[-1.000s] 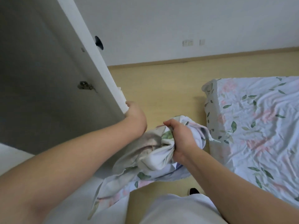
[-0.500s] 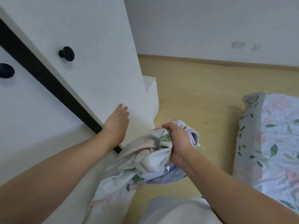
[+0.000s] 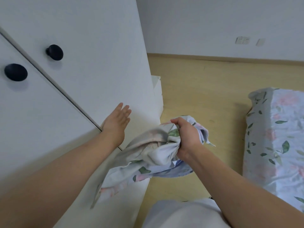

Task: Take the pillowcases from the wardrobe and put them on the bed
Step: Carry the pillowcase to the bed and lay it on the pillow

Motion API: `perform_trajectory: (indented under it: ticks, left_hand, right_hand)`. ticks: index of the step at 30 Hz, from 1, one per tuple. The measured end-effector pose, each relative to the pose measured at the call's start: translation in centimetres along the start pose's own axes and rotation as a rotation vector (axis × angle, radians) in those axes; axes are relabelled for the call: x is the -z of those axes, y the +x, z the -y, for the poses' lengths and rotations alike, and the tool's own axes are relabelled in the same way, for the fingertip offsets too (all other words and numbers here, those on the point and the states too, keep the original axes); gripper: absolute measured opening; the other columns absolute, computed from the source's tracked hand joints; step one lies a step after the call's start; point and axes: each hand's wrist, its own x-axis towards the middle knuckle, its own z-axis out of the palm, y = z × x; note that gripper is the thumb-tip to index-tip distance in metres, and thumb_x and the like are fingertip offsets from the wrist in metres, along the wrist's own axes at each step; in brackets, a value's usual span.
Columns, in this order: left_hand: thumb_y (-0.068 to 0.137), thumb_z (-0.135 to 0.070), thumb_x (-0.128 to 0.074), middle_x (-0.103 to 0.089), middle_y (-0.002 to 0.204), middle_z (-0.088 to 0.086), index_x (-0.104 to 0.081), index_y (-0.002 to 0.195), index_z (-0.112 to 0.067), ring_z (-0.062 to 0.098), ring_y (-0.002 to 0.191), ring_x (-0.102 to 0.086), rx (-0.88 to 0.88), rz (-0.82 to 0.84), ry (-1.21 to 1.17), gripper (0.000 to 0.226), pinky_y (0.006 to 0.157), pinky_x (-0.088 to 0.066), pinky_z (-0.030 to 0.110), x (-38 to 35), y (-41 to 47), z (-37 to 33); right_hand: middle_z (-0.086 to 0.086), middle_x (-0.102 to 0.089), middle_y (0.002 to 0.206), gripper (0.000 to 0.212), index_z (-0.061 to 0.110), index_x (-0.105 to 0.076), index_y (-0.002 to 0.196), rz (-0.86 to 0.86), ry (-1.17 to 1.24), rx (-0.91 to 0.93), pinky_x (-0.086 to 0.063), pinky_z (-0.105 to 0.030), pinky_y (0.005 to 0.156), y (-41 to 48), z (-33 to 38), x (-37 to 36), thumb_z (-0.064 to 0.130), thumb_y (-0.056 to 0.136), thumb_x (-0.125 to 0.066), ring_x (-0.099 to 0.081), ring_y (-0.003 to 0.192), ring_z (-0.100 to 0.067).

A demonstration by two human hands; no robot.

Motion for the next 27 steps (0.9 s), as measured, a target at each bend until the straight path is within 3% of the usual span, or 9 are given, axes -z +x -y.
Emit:
perform_trajectory:
  ticks: [5,8,10,13,17,19,21,24,27]
  left_hand:
    - [0.101,-0.042,-0.019,0.018,0.167,0.013,0.004,0.16,-0.017,0.04,0.151,0.023,-0.008,0.113,-0.092,0.068,0.116,0.018,0.065,1.0,0.5,-0.1]
    - [0.102,-0.037,-0.022,-0.01,0.167,0.019,-0.014,0.16,-0.019,0.043,0.153,-0.001,-0.028,0.184,-0.325,0.061,0.118,0.005,0.067,4.1,1.5,0.1]
    - [0.098,-0.029,-0.036,-0.042,0.155,0.013,-0.032,0.153,-0.022,0.035,0.144,-0.036,-0.106,0.17,-0.675,0.055,0.117,-0.023,0.057,6.5,3.8,0.7]
    - [0.098,-0.023,-0.047,-0.055,0.147,0.002,-0.045,0.148,-0.023,0.023,0.132,-0.052,-0.231,0.034,-1.319,0.05,0.108,-0.04,0.033,11.4,7.7,2.6]
    - [0.096,-0.056,-0.052,-0.063,0.125,-0.017,-0.059,0.135,-0.031,0.005,0.114,-0.06,-0.491,-0.195,-1.846,0.047,0.097,-0.044,0.024,20.2,10.8,5.0]
    - [0.083,-0.06,-0.067,-0.062,0.129,-0.023,-0.048,0.144,-0.036,-0.004,0.116,-0.06,-0.786,-0.125,-1.837,0.068,0.102,-0.046,0.023,24.4,12.8,6.2]
    - [0.069,-0.048,-0.088,-0.061,0.128,-0.025,-0.037,0.145,-0.043,-0.006,0.115,-0.06,-0.901,-0.1,-1.655,0.092,0.1,-0.048,0.021,28.1,16.6,6.6]
    - [0.067,-0.045,-0.082,-0.055,0.137,-0.012,-0.026,0.146,-0.044,0.014,0.12,-0.059,-0.688,-0.334,-1.369,0.097,0.098,-0.052,0.036,32.5,23.7,5.7]
    - [0.076,-0.049,-0.069,-0.05,0.148,-0.005,-0.012,0.158,-0.034,0.021,0.126,-0.056,-0.455,-0.499,-1.318,0.101,0.098,-0.05,0.042,36.0,30.5,4.9]
  right_hand:
    - [-0.008,-0.066,0.09,0.025,0.015,-0.062,0.087,-0.095,0.066,0.054,-0.054,-0.046,0.097,0.4,1.5,0.7,0.028,0.069,-0.074,-0.065,0.085,-0.027]
    - [-0.007,-0.063,0.075,0.018,0.014,-0.059,0.073,-0.135,0.128,0.075,-0.054,-0.041,0.085,0.2,3.3,2.1,0.025,0.081,-0.069,-0.064,0.075,-0.027]
    - [-0.003,-0.06,0.062,0.027,0.014,-0.054,0.064,-0.163,0.175,0.088,-0.054,-0.039,0.082,0.4,5.5,3.4,0.025,0.085,-0.067,-0.062,0.059,-0.024]
    - [-0.002,-0.056,0.055,0.032,0.014,-0.052,0.063,-0.181,0.272,0.145,-0.055,-0.036,0.076,1.8,9.2,5.9,0.025,0.09,-0.064,-0.06,0.051,-0.021]
    - [-0.015,-0.064,0.095,0.025,0.009,-0.06,0.095,-0.188,0.306,0.217,-0.054,-0.047,0.101,5.5,14.8,8.2,0.028,0.081,-0.064,-0.064,0.089,-0.031]
    - [-0.022,-0.063,0.105,0.032,0.006,-0.062,0.1,-0.212,0.308,0.213,-0.054,-0.05,0.1,7.5,18.2,9.0,0.03,0.079,-0.064,-0.065,0.094,-0.037]
    - [-0.022,-0.065,0.092,0.022,0.004,-0.063,0.085,-0.235,0.346,0.205,-0.059,-0.049,0.085,9.4,22.3,9.8,0.026,0.084,-0.062,-0.068,0.081,-0.036]
    - [-0.021,-0.065,0.086,0.025,-0.001,-0.062,0.079,-0.242,0.396,0.233,-0.059,-0.051,0.083,12.0,28.9,11.5,0.023,0.087,-0.058,-0.064,0.074,-0.035]
    - [-0.026,-0.067,0.113,0.035,0.0,-0.065,0.11,-0.224,0.441,0.257,-0.048,-0.065,0.102,13.7,35.3,12.9,0.021,0.082,-0.061,-0.067,0.1,-0.043]
